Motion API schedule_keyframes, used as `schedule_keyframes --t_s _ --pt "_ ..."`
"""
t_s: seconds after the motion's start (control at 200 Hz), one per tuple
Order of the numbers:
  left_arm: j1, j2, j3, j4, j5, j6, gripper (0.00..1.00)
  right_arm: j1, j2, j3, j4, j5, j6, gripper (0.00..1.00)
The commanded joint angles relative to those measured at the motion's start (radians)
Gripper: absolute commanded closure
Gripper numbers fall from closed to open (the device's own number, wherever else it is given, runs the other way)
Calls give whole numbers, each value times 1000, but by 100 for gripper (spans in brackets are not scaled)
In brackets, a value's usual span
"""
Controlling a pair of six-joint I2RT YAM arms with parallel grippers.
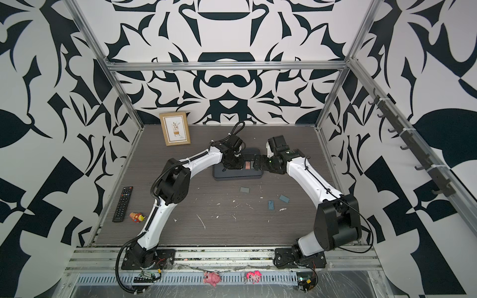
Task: Put the eraser in the storage box
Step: Place the eraser in the storage box.
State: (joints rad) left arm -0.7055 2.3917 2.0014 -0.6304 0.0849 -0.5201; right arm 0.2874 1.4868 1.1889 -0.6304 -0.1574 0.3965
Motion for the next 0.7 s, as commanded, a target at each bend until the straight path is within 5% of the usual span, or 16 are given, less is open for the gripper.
schedule_keyframes --t_s 0.0,0.695 --pt "-1 28 38 -1 14 -11 72 -6 -10 -6 12 -3 -10 1" --pt "-1 -6 3 35 58 -45 55 -34 -79 -91 -58 99 21 1"
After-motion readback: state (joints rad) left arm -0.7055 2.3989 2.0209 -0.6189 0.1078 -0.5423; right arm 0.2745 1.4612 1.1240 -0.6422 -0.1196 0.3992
